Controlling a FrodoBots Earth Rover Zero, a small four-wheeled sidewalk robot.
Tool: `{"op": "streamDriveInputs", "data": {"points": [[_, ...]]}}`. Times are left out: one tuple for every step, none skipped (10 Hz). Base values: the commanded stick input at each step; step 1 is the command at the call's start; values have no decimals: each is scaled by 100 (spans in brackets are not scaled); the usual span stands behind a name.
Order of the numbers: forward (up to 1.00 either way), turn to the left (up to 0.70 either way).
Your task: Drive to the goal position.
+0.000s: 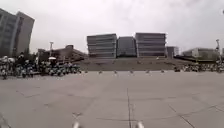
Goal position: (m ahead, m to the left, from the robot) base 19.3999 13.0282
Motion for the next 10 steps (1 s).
{"op": "streamDriveInputs", "data": {"points": [[85, 0], [85, 0], [85, 0], [85, 0], [85, 0], [85, 0], [85, 0], [85, 0], [85, 0], [85, 0]]}}
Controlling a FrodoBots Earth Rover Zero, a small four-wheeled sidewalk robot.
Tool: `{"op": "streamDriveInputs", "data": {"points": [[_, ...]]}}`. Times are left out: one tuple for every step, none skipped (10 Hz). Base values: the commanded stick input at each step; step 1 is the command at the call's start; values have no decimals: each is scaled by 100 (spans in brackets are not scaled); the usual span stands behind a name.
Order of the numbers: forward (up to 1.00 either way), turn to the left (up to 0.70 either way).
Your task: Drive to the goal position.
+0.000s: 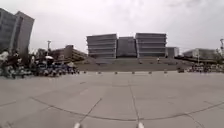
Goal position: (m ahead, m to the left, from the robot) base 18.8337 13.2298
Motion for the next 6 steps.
{"op": "streamDriveInputs", "data": {"points": [[85, 0], [85, 0], [85, 0], [85, 0], [85, 0], [85, 0]]}}
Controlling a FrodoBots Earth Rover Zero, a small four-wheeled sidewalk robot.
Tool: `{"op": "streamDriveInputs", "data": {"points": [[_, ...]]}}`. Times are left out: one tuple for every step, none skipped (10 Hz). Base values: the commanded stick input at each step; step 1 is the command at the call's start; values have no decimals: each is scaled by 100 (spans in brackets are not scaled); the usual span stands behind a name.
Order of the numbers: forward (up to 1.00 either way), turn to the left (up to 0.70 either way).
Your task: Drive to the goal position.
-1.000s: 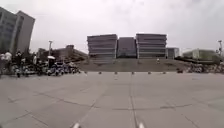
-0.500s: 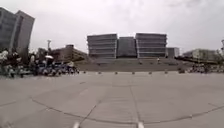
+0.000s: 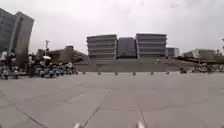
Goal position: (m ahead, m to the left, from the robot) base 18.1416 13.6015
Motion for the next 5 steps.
{"op": "streamDriveInputs", "data": {"points": [[85, 0], [85, 0], [85, 0], [85, 0], [85, 0]]}}
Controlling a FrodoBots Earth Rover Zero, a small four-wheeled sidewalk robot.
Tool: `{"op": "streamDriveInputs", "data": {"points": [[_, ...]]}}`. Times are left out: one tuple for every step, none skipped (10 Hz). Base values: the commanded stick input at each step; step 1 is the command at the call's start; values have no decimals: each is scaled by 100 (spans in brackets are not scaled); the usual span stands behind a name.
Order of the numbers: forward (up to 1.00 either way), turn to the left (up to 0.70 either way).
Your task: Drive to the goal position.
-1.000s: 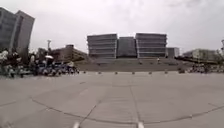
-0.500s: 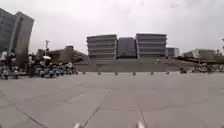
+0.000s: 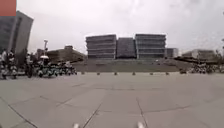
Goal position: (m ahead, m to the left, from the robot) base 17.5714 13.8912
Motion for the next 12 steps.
{"op": "streamDriveInputs", "data": {"points": [[85, 0], [85, 0], [85, 0], [85, 0], [85, 0], [85, 0], [85, 0], [85, 0], [85, 0], [85, 0], [85, 0], [85, 0]]}}
